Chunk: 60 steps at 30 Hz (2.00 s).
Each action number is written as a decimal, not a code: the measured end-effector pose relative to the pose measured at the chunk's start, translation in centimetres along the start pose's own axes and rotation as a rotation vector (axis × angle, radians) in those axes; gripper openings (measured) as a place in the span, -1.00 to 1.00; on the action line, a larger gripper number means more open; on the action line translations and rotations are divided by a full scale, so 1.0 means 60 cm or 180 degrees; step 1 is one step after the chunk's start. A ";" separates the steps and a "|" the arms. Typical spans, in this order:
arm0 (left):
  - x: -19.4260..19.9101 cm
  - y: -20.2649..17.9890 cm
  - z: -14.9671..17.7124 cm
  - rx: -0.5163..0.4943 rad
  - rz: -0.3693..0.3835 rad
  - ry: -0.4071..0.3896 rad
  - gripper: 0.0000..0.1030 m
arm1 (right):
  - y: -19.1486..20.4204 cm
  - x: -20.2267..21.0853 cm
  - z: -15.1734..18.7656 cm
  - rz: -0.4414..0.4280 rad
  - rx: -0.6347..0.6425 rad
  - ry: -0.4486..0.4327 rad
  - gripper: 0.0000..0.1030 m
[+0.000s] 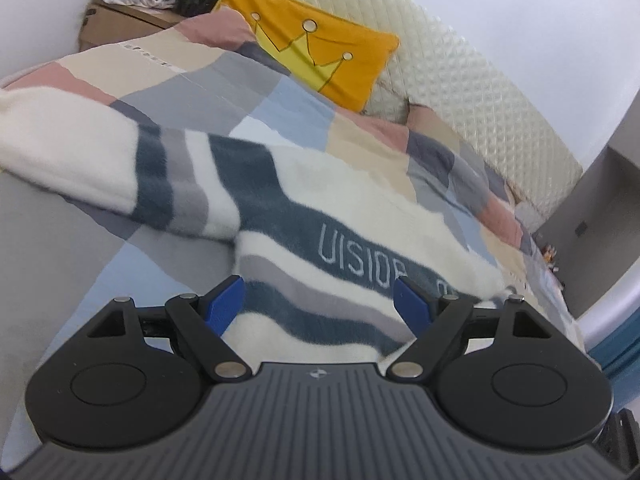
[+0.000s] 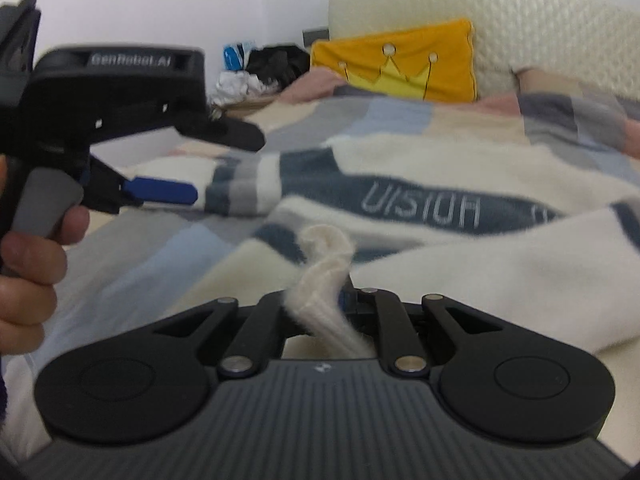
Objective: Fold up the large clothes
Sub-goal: 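Lay the held sleeve across the sweater body and open the right gripper, then grasp the sweater hem corner with the left gripper and lift it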
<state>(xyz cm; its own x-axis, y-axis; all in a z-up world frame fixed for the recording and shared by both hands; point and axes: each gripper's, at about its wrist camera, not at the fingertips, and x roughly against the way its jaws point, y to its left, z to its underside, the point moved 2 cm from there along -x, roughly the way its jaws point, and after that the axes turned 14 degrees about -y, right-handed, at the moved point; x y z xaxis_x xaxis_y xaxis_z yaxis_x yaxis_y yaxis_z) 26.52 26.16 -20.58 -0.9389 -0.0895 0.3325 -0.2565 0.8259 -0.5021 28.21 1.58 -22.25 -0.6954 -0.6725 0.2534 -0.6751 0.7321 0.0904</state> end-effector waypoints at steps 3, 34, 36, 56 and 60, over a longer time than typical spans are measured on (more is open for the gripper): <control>-0.006 -0.010 0.010 -0.0049 0.0071 0.0061 0.65 | -0.004 0.004 0.010 -0.0039 -0.0124 0.0084 -0.69; -0.037 -0.095 0.152 -0.0685 0.0391 0.0920 -0.58 | -0.204 0.042 0.003 0.0857 -0.0717 0.0310 -0.27; -0.047 -0.085 0.166 -0.0625 0.0308 0.1032 -0.60 | -0.203 0.035 0.015 0.0887 -0.0683 0.0400 -0.27; 0.041 -0.012 0.015 -0.0297 -0.0062 0.0299 -0.38 | -0.207 0.031 0.023 0.0889 -0.0629 0.0478 -0.26; 0.059 0.052 -0.040 -0.0092 -0.0325 0.0080 -0.24 | -0.211 0.040 0.020 0.0839 -0.0630 0.0470 -0.26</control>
<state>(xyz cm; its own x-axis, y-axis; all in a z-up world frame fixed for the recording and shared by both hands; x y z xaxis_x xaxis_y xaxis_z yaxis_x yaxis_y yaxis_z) 22.94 29.73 -19.04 -0.9020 -0.1605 0.4008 -0.3436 0.8289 -0.4414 34.78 -9.46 -23.95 -0.7864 -0.4456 0.4278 -0.4066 0.8948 0.1845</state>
